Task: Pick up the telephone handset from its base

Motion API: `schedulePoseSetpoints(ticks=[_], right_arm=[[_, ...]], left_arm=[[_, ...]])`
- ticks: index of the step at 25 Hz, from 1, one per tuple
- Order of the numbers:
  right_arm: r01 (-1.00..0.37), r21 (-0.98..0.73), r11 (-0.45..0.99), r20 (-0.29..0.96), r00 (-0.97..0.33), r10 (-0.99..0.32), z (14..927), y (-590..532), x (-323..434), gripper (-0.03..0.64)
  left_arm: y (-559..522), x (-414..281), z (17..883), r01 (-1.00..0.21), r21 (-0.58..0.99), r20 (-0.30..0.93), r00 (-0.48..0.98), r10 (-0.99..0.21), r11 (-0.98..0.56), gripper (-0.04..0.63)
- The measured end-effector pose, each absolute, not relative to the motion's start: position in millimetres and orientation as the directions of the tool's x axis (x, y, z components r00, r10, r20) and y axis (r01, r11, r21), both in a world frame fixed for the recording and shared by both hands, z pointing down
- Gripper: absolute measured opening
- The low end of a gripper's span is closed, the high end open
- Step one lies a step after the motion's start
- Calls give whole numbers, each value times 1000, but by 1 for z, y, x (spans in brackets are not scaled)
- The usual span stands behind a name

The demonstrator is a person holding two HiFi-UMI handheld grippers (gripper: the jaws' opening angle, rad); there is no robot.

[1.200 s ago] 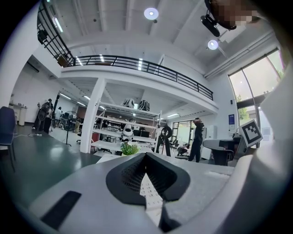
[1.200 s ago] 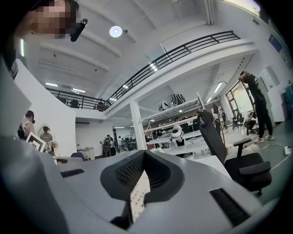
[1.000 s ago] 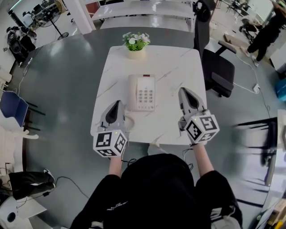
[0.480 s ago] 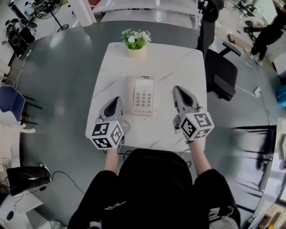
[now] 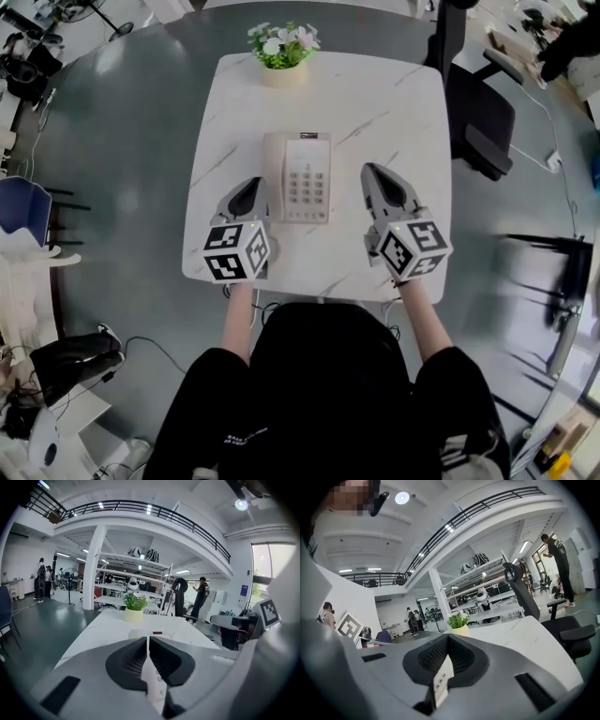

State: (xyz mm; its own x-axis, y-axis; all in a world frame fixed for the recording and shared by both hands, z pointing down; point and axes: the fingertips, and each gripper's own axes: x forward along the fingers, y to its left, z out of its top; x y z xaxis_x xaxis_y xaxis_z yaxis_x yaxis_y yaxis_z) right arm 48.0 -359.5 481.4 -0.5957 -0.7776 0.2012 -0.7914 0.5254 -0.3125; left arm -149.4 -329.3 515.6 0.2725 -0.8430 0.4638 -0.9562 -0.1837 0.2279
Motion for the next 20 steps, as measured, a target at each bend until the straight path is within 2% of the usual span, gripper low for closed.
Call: schedulePoseSetpoints(ticks=[2,10,20], right_arm=[[-794,-320,516,215,-591,-777,491,-361,45,-9],[-802,-336,494,235,-579,-780,517,-374,40,-9],[-809,-372,454,259,-560,-787,539,-381,39,-9]], left_arm=[[-334,-152,526,-960,225,484,260,-836,-168,21],[-355,-148,565,-968,203,558,239,-795,-148,223],[-369,-138,607,-963,220,654,266,-708,-159,247]])
